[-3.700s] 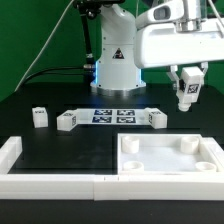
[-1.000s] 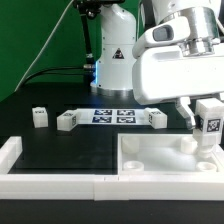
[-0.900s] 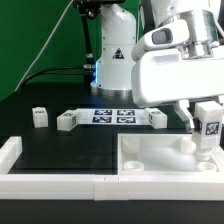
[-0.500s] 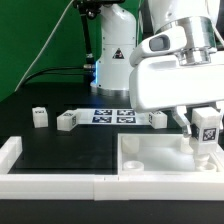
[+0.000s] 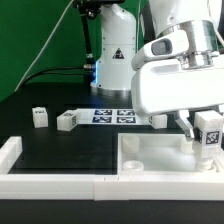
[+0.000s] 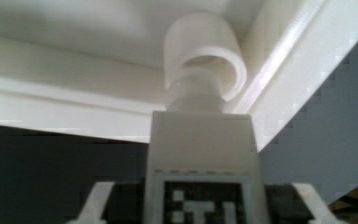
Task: Assemble one leg
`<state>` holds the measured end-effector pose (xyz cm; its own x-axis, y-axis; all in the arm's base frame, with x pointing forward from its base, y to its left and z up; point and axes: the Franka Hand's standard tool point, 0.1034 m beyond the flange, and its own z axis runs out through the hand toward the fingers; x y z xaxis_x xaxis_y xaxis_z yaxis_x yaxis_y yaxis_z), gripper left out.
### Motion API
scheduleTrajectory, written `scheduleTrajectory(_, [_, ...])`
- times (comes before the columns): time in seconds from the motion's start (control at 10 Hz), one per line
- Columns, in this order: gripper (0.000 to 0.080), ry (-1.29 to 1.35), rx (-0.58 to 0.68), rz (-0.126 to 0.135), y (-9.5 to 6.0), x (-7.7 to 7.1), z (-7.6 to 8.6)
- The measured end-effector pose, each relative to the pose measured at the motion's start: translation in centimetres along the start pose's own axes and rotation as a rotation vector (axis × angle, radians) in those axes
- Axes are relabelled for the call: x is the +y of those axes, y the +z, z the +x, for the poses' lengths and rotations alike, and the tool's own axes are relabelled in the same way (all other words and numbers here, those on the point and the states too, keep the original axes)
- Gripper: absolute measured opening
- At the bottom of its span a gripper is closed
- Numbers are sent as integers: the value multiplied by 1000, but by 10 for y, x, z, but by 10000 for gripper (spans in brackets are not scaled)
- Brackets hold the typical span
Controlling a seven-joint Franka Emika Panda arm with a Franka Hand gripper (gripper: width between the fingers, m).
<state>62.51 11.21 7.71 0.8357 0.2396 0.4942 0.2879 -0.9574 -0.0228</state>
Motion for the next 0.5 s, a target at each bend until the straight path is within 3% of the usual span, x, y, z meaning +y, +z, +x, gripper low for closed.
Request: scheduleTrajectory(0.5, [288,-11,45,-8,2,-8,1])
